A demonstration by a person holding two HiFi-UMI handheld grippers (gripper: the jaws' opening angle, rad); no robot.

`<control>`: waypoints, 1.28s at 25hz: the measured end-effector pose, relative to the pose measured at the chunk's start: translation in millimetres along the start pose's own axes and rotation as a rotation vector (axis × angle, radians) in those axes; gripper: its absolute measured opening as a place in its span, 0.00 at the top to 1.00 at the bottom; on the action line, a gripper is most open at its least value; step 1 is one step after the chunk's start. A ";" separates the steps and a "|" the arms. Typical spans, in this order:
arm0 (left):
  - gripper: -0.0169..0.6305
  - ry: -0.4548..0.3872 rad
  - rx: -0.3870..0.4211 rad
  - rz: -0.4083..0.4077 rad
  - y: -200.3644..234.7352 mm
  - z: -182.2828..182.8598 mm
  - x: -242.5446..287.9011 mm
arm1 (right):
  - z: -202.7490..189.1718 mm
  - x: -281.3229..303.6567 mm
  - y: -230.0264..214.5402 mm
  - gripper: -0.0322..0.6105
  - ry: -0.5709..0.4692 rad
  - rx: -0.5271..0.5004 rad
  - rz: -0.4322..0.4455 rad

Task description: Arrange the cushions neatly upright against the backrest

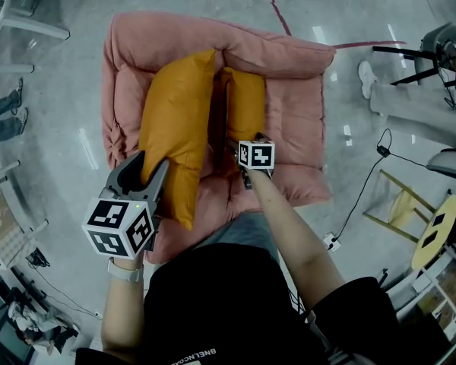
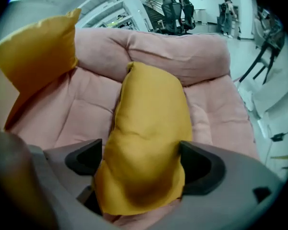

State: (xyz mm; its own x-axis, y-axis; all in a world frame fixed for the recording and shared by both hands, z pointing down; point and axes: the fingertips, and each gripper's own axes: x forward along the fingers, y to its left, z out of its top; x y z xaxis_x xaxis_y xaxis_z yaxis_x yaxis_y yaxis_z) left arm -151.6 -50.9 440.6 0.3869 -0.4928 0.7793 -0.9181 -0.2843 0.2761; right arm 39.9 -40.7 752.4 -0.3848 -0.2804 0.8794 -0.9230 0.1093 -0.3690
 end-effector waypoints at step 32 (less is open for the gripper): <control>0.64 0.002 -0.009 0.005 -2.0 -8.4 6.7 | -18.9 9.7 -25.2 0.19 0.169 -0.134 -0.018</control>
State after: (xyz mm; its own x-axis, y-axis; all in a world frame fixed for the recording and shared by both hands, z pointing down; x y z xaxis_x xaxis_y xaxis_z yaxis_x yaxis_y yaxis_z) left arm -147.8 -46.7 449.9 0.3820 -0.4927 0.7819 -0.9209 -0.2746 0.2768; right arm 59.3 -28.2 775.8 -0.3537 -0.1205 0.9276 -0.9181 0.2345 -0.3196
